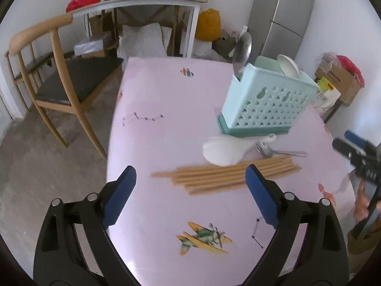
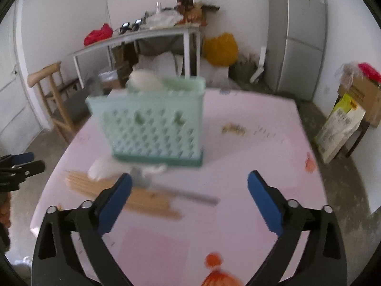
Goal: Organize utensils
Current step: 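Withdraw both grippers from the holder back over the table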
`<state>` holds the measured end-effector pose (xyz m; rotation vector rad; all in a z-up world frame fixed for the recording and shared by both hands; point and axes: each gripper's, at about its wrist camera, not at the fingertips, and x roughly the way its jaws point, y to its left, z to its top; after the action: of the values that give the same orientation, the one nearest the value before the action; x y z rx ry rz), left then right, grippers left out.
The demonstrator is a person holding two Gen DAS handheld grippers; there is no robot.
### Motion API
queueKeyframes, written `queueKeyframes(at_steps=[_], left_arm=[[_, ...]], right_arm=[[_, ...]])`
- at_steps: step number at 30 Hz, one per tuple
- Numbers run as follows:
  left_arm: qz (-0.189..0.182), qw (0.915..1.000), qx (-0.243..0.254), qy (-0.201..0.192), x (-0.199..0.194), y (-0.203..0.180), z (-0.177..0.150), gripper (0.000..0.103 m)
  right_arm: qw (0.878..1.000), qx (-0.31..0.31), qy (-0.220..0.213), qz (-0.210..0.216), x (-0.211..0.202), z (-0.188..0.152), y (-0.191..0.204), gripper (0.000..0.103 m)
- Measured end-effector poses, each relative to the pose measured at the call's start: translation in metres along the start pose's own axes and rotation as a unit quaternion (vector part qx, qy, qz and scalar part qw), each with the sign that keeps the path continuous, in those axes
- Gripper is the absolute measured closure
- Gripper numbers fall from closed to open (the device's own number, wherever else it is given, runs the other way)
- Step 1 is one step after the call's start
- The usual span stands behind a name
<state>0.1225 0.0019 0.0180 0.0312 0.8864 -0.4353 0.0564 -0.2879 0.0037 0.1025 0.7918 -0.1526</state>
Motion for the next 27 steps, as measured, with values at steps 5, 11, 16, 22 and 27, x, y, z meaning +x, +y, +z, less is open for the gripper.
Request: queueKeyframes(at_steps=[5,11,16,22,27], left_arm=[[-0.039,0.999,-0.022,0.006,0.002,-0.002,-0.011,0.008],[-0.041,0.9986,-0.034,0.005,0.002,-0.004,-0.016,0.008],[-0.061,0.9974,-0.034,-0.018,-0.008,-0.006,-0.017,0.008],[-0.103,0.9933,-0.05,-0.014,-0.007,-0.011,-0.019,0.008],[-0.081,0.9967,-0.007,-0.008,0.004,-0.026,-0.014,0.008]], right_arm=[[1.0,-0.001,0.01,-0.007,-0.012,-0.014,0.011,0.006],[0.999,-0.021,-0.013,-0.034,-0.03,-0.013,0.013,0.006],[0.998,-0.006,-0.059,-0.016,-0.048,-0.012,0.009,0.006],[0.996,0.001,-0.086,-0.005,-0.054,-0.019,0.014,0.006],[0.997,-0.008,-0.08,0.004,-0.047,-0.019,0.021,0.006]])
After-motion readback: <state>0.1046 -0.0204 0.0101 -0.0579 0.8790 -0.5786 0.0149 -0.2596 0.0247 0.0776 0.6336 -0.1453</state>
